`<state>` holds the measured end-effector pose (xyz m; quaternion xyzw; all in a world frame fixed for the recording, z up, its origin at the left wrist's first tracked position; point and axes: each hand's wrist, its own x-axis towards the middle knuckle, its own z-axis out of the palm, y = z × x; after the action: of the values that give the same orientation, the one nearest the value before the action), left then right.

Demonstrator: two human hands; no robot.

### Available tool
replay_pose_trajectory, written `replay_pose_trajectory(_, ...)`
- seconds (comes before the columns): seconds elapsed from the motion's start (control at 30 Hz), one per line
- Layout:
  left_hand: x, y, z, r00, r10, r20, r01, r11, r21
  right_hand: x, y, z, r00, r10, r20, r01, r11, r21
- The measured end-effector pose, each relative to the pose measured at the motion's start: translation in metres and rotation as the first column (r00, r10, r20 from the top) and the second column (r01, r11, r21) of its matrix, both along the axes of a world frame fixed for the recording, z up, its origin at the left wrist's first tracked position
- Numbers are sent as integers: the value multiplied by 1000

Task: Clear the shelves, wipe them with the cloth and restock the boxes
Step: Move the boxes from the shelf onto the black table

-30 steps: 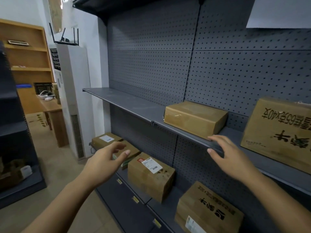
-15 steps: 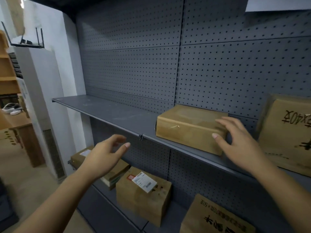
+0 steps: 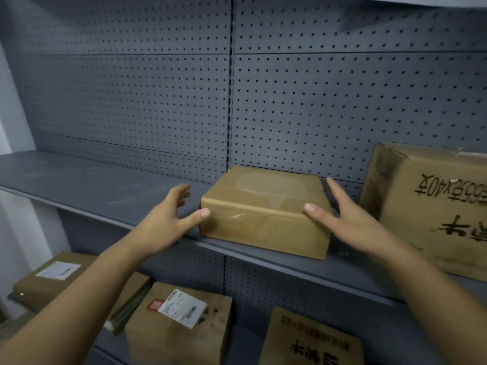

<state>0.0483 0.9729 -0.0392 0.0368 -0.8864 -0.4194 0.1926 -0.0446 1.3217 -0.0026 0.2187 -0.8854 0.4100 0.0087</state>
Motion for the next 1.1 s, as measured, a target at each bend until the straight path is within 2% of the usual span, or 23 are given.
replay_pose_trajectory(0.23, -47, -9, 0, 940, -319, 118, 313, 947, 67, 6, -13, -4, 976, -94, 198, 120, 985, -124)
replay_pose_trajectory(0.43, -67, -14, 4, 893, -421, 157, 410, 907, 96, 5, -17, -12, 947, -39, 320, 128, 956, -263)
replay_pose_trajectory(0.53, -73, -18, 1, 890, -431, 149, 404, 897, 176, 4, -19, -18, 936, -16, 352, 131, 943, -307)
replay_pose_trajectory(0.8, -74, -10, 2, 877, -478, 48, 454, 857, 244, 9, -25, -25, 942, -51, 330, 164, 932, -324)
replay_pose_trajectory(1.1, -56, -7, 15, 869, -491, -63, 492, 843, 216, 32, -27, -15, 981, -56, 187, 127, 909, -397)
